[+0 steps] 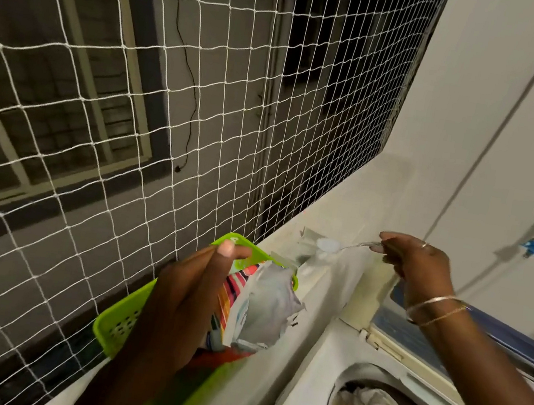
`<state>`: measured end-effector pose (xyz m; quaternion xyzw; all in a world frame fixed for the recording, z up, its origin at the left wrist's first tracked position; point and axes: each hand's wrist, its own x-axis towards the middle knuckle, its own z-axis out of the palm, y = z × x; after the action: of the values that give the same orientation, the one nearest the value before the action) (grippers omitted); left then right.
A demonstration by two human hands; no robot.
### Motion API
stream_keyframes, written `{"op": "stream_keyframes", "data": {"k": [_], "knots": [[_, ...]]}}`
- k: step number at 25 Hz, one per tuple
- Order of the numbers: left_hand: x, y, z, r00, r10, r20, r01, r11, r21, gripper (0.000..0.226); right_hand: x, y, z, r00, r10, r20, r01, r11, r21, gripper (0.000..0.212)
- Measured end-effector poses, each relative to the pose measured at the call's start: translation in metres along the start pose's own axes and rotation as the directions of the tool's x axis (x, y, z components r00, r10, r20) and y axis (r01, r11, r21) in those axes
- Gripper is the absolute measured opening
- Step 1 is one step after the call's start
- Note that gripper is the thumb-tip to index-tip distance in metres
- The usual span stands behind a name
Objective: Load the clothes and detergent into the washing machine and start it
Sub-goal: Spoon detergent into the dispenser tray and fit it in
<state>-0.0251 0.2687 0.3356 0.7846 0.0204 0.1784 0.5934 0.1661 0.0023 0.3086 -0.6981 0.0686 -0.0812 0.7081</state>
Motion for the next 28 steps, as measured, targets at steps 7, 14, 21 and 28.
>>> {"op": "stream_keyframes", "data": {"k": [7,14,21,28], "knots": [[-0.001,-0.006,0.009,0.995,0.08,-0.052,-0.075,0.994,0.08,0.044,-0.115,-0.036,-0.001,0.986,-0.129,0.11,0.132,0.991,-0.023,0.017],[-0.001,-0.008,0.01,0.999,0.025,-0.047,-0.024,1.0,0.017,0.036,-0.155,0.015,0.052,0.647,-0.669,0.366,0.752,0.482,-0.45,0.014],[-0.003,-0.017,0.006,0.997,0.071,0.005,-0.071,0.997,0.036,0.043,-0.155,0.029,0.087,0.663,-0.517,0.541,0.734,0.306,-0.606,0.021],[-0.004,-0.017,0.004,0.998,0.058,0.034,-0.058,0.998,-0.002,0.038,-0.16,0.027,0.086,0.722,-0.496,0.483,0.692,0.504,-0.517,0.024]]}}
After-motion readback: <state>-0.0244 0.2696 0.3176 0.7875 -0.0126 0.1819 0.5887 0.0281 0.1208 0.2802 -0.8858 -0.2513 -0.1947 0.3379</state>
